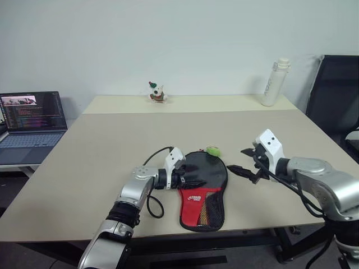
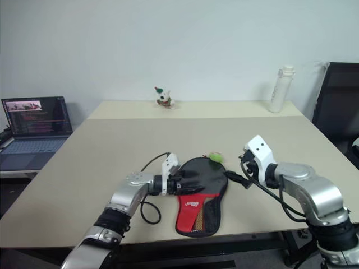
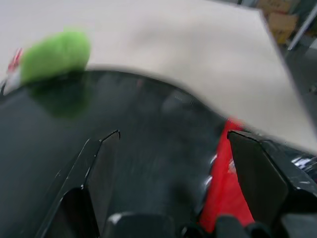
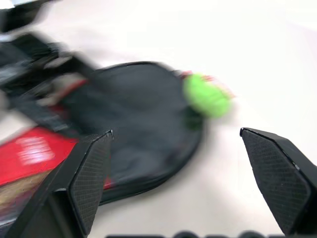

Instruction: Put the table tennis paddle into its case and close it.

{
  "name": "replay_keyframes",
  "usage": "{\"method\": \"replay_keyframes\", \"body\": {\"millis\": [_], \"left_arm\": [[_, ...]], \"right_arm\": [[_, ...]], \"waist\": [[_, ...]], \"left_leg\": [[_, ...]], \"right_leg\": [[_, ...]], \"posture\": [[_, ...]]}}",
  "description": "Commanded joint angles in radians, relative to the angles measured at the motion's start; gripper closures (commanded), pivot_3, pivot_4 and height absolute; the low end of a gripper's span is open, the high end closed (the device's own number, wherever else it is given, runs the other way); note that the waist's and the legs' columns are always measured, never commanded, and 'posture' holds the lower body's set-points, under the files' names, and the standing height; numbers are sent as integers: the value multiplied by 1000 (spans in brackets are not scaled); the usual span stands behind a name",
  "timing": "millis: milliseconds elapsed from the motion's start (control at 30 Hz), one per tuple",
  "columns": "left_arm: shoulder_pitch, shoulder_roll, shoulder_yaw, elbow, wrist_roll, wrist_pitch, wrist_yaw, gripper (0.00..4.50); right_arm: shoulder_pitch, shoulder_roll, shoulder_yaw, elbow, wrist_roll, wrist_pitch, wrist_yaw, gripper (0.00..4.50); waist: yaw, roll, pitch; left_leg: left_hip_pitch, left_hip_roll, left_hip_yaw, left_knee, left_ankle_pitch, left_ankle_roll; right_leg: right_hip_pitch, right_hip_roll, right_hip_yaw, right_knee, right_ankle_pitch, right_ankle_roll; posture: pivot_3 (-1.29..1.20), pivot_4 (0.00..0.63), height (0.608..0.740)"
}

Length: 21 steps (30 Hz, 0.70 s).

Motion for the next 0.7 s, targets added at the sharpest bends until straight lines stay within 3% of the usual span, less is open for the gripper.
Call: {"method": "replay_keyframes", "body": {"millis": [33, 267, 667, 700], "left_arm": [[-29, -7, -1, 35, 6, -54, 9, 728], [-18, -2, 3, 42, 2, -72, 12, 728], [13, 10, 1, 2, 4, -64, 25, 728], [15, 10, 0, 1, 4, -64, 26, 696]], "right_arm": [[-82, 38, 66, 153, -97, -165, 22, 0], [-216, 177, 147, 479, -210, -376, 53, 0], [-392, 344, 140, 1023, -361, -669, -15, 0], [-402, 354, 136, 1054, -368, -684, -27, 172]], "waist": [[3, 0, 0], [4, 0, 0], [3, 1, 1], [3, 1, 1]], "left_leg": [[0, 0, 0, 0, 0, 0], [-1, 0, 0, 0, 0, 0], [0, 0, 0, 0, 0, 0], [0, 0, 0, 0, 0, 0]], "right_leg": [[0, 0, 0, 0, 0, 0], [-1, 0, 0, 0, 0, 0], [-1, 0, 0, 1, 3, -6], [-1, 0, 0, 1, 3, -6]], "posture": [[0, 150, 740], [0, 150, 740], [0, 150, 740], [0, 150, 740]]}}
